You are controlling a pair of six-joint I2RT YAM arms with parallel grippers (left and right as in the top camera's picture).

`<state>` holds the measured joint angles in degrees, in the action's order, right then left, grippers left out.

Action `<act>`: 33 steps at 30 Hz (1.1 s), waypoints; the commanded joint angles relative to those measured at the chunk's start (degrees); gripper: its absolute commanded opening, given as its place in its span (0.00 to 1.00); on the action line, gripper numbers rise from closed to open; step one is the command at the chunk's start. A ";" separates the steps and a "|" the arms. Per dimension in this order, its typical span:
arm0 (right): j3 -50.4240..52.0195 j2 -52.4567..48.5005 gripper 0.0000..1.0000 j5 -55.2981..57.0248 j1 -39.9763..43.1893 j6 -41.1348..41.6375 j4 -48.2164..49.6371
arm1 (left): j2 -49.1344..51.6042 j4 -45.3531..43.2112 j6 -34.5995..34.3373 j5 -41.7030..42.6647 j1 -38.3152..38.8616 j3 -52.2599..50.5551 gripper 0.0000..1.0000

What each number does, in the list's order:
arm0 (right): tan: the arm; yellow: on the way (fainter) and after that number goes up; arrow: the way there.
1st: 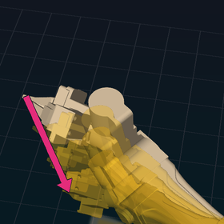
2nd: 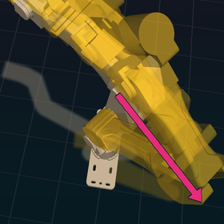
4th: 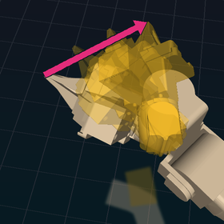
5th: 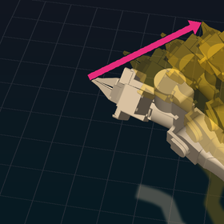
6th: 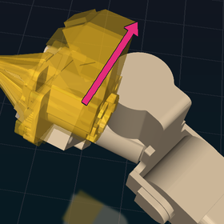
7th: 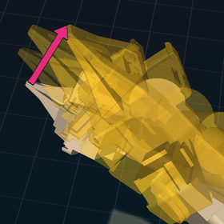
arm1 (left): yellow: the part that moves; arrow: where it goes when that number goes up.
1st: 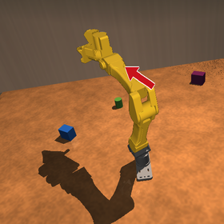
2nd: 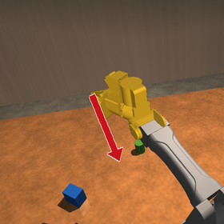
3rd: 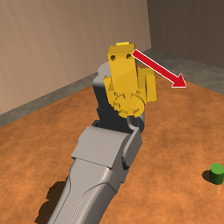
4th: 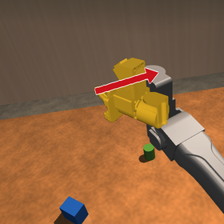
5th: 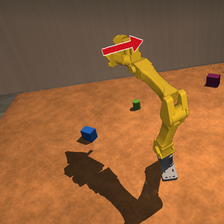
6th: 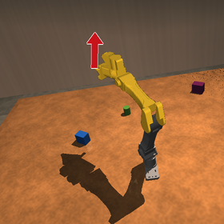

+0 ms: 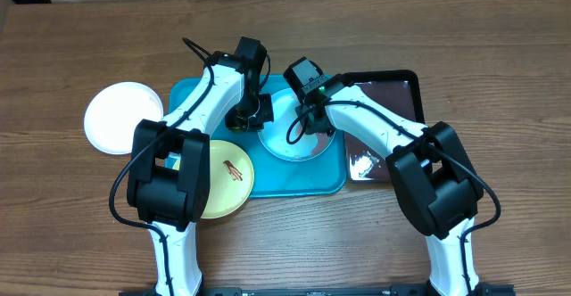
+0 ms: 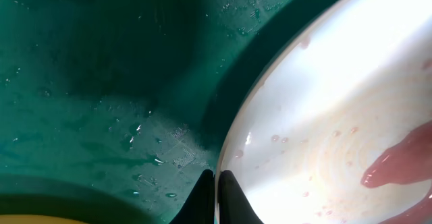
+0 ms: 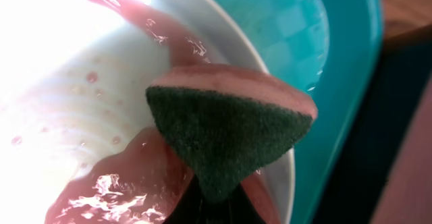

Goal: Clean dirty plates on tray and stack at the side
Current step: 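Scrub the light-blue plate with the sponge while left gripper holds rim, then return the sponge to the black tray and open the right gripper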

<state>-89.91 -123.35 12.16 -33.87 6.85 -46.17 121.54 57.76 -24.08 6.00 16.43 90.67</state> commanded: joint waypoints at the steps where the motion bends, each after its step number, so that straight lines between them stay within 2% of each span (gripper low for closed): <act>1: 2.21 -0.22 0.04 -12.33 0.24 0.37 -1.22 | -0.02 0.04 -0.83 0.46 0.20 -0.59 0.04; 13: 1.79 -0.20 0.04 -37.77 1.38 0.61 0.94 | -0.02 0.00 -0.83 0.46 0.20 -0.59 0.04; 18: -4.31 0.24 0.04 -48.19 5.42 0.61 -0.20 | -0.02 0.26 -0.83 0.44 0.20 -0.59 0.04; 25: -15.80 2.56 0.04 -47.04 11.82 -0.57 -10.34 | -0.04 0.50 -0.81 0.44 0.20 -0.59 0.04; 29: -18.86 4.07 0.04 -37.77 15.30 -0.94 -19.21 | -0.02 0.46 -0.83 0.44 0.20 -0.59 0.05; 30: -18.88 4.35 0.04 -34.97 16.13 -0.94 -21.09 | -0.04 0.46 -0.83 0.44 0.20 -0.59 0.07; 33: -18.78 4.42 0.04 -26.36 18.80 -0.94 -27.32 | -0.02 0.39 -0.83 0.44 0.20 -0.59 0.22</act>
<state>-107.63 -121.10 -24.10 -16.80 6.55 -70.85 121.54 58.06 -24.14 5.93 16.43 90.61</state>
